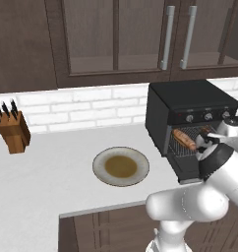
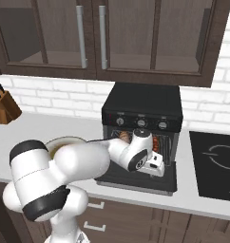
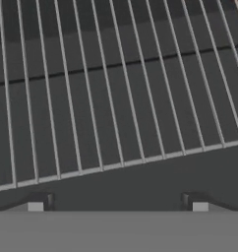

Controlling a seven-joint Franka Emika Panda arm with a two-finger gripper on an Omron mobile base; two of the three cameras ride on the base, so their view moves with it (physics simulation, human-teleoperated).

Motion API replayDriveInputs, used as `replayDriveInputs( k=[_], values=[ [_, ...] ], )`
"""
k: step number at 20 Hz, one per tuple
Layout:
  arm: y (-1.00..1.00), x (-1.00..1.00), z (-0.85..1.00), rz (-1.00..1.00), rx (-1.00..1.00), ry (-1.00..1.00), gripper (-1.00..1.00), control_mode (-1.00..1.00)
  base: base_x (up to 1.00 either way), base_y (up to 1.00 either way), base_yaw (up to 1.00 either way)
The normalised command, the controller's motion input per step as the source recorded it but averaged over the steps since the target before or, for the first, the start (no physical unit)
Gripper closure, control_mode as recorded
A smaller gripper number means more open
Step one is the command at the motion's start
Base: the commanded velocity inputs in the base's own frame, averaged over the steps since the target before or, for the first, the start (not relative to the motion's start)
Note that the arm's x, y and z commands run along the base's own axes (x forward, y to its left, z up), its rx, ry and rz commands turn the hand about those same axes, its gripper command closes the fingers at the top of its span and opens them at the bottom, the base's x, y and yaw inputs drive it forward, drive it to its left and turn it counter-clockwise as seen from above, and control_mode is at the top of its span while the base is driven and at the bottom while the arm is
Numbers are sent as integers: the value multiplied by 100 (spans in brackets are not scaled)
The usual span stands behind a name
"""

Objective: Pick up the kebab skewer and baguette bread, and place them inside the toaster oven. Close the toaster oven door and start by setting the timer.

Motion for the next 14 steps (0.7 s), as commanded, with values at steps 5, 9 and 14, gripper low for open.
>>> replayDriveInputs(
  k=[5,9,14],
  values=[
    [0,34,-15,-8,-4,0,-100,-100,0,0,0],
    [0,36,0,-13,0,-1,-100,-100,0,0,0],
    [3,23,-3,-16,0,-7,-100,-100,0,0,0]
  ],
)
